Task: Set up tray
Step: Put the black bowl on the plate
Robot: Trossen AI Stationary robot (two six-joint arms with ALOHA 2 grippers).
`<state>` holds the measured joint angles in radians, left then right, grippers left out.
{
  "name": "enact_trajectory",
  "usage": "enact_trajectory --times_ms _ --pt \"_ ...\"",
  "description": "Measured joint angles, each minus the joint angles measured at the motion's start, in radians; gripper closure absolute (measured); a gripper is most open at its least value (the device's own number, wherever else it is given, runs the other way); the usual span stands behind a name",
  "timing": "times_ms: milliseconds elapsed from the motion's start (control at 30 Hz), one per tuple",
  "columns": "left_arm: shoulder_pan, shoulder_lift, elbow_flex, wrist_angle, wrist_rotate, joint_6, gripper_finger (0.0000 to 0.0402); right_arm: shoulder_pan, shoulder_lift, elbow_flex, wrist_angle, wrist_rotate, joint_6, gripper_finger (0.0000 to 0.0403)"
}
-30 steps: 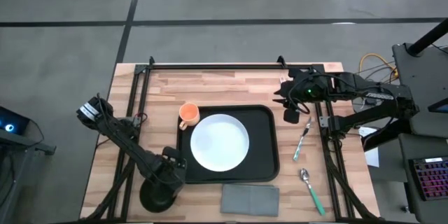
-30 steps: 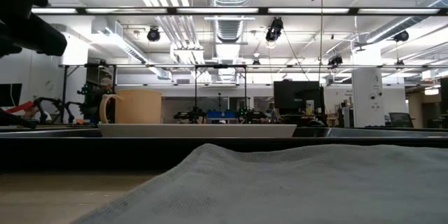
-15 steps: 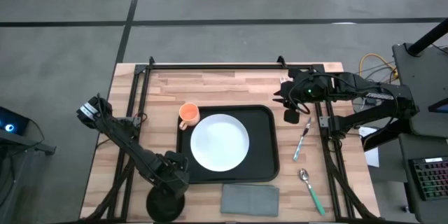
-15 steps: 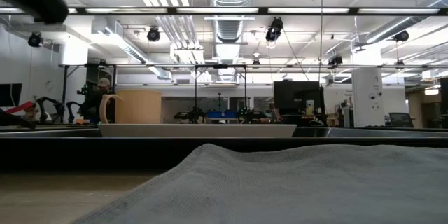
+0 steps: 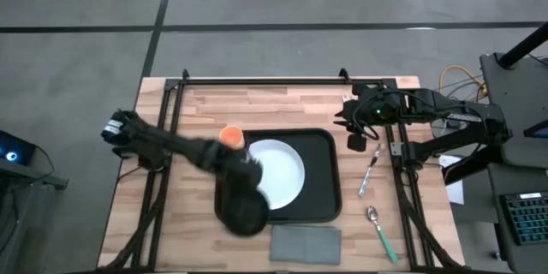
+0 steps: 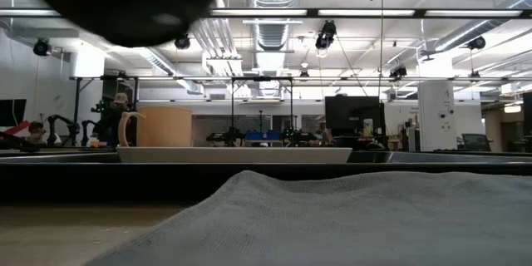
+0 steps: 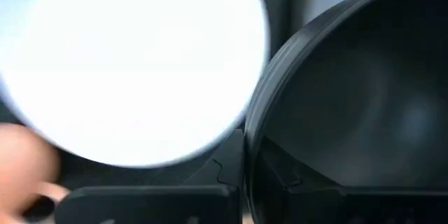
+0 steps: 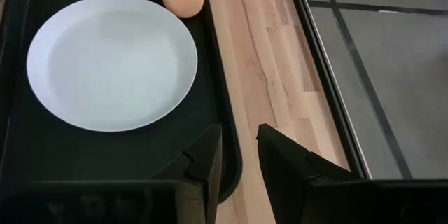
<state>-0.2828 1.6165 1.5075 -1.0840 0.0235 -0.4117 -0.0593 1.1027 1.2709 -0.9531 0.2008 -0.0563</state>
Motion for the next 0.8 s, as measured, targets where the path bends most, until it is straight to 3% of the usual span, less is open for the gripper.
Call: enact_trajectory --times_ms 200,367,800 --pt "0.224 0.001 0.012 -0.006 0.026 0.143 0.0401 0.0 0.0 -0.006 -0.001 0.0 0.002 0.0328" --pt "0.347 0.002 0.01 -0.003 0.028 0.187 0.0401 0.0 0.001 -0.022 -0.001 0.0 0.008 0.0329" --pt "0.39 0.133 0.011 0.034 0.031 0.212 0.0401 0.0 0.001 -0.038 0.0 0.0 0.027 0.0314"
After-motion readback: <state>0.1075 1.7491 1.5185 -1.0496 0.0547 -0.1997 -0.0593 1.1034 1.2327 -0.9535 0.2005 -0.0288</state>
